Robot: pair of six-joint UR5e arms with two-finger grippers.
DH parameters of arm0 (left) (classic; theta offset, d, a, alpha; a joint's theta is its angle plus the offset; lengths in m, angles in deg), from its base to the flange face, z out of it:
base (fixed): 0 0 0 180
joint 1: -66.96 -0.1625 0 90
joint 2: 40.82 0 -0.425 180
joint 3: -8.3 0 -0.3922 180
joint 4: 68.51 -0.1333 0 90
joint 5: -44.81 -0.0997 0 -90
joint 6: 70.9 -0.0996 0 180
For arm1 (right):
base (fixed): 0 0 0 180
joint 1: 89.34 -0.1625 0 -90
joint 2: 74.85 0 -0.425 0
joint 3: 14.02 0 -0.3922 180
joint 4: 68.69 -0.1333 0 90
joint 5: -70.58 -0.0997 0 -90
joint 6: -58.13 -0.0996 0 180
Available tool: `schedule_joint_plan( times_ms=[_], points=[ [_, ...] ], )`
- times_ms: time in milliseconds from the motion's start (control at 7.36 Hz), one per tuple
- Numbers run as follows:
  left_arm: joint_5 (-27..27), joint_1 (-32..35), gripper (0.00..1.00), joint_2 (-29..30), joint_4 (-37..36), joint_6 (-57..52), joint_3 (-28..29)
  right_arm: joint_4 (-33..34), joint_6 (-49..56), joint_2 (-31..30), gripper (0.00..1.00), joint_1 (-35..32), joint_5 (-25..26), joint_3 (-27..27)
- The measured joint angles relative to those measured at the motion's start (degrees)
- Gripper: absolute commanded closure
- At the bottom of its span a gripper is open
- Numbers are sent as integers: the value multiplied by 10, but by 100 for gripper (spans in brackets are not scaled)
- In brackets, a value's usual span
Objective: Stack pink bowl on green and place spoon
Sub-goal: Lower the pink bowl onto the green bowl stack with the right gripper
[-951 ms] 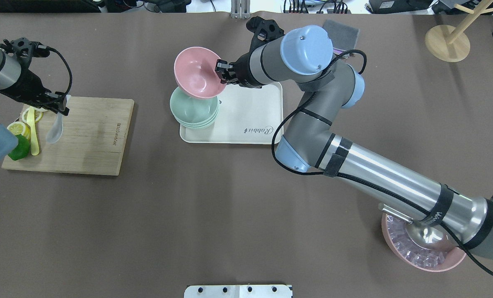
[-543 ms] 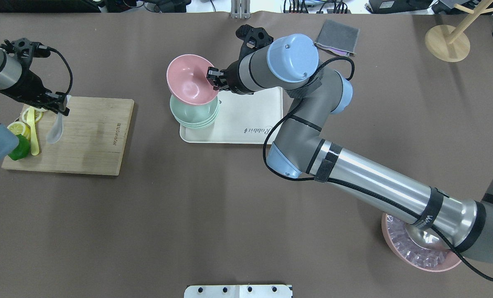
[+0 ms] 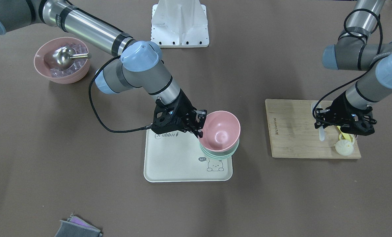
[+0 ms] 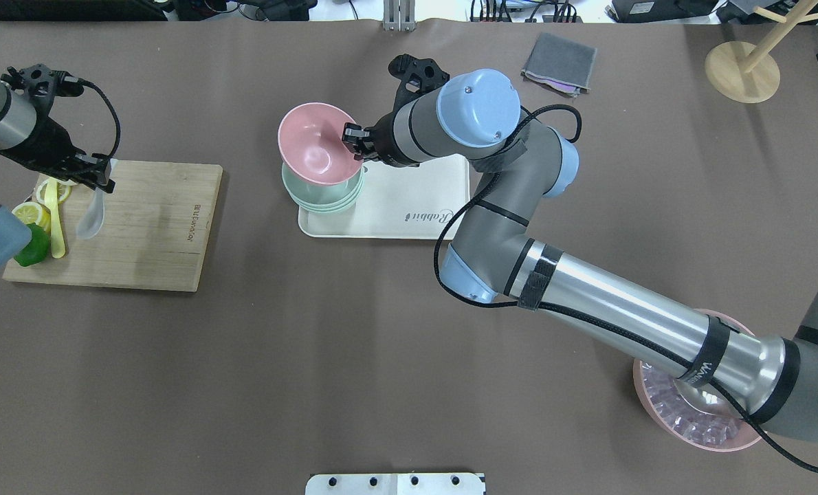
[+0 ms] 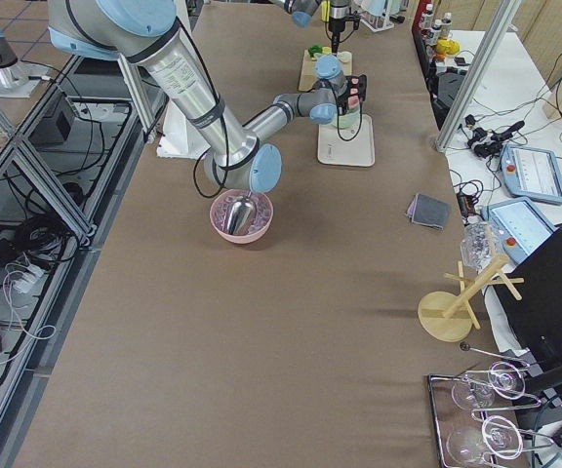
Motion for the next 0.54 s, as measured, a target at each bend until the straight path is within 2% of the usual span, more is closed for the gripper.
schedule_joint_plan(
  times_ms=[543],
  points=[
    [0, -2, 100, 0, 1, -1, 1, -2, 0, 7, 100, 8, 15, -16]
  ],
)
